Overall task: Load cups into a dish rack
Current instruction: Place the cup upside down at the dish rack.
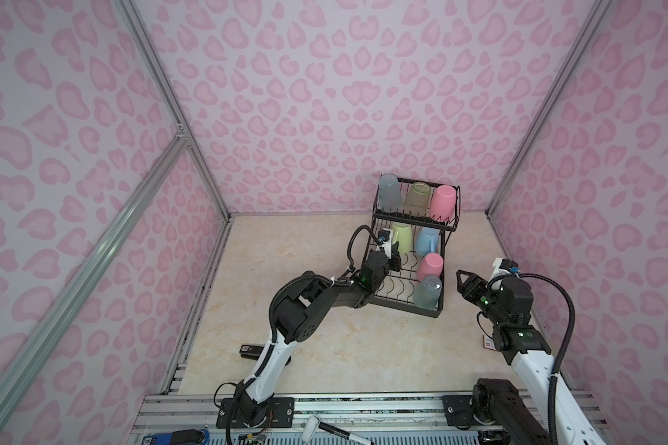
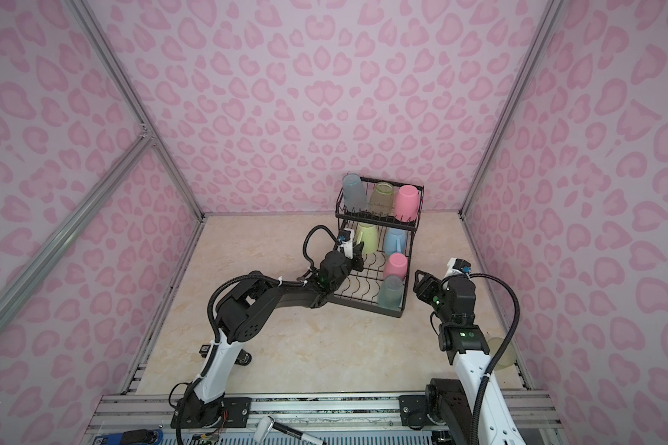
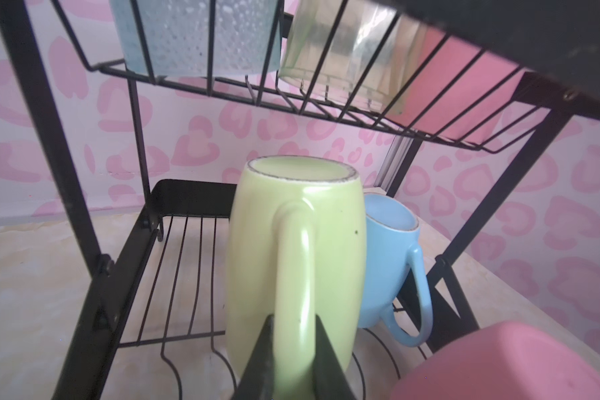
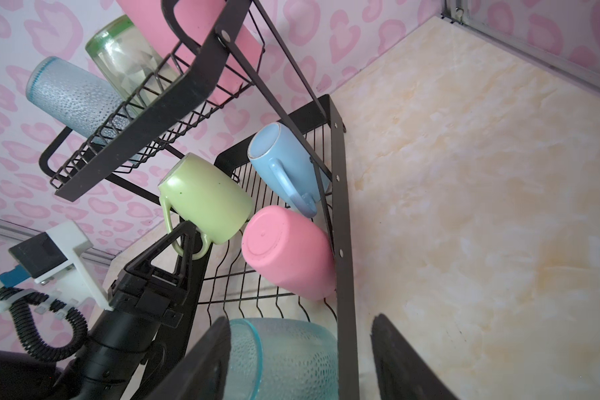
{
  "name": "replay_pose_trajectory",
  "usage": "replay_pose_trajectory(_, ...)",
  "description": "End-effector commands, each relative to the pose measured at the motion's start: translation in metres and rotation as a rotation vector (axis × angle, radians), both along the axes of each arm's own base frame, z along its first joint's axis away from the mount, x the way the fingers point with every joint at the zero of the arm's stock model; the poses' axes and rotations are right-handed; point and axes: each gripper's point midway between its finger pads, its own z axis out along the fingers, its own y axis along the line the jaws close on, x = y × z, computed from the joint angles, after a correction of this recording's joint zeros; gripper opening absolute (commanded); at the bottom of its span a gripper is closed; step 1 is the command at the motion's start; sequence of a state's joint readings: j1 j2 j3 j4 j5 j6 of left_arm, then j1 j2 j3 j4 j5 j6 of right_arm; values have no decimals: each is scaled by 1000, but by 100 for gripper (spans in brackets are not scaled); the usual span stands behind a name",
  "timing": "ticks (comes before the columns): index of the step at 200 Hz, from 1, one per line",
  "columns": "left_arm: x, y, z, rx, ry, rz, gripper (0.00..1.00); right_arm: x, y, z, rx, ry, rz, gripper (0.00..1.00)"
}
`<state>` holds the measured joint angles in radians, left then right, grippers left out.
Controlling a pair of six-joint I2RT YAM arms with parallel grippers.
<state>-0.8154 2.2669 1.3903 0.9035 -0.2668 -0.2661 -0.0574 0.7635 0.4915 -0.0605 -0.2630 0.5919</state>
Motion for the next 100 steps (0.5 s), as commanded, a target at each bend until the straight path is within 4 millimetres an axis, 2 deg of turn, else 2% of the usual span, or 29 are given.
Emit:
replay_pose_trajectory(1,7,0,17,-83,-33,25,3,2,2,6,16,-39,4,64)
replay_pose_trajectory(100,15,5,-9,-192,157,97,3,2,4,9,29,-57,14,64)
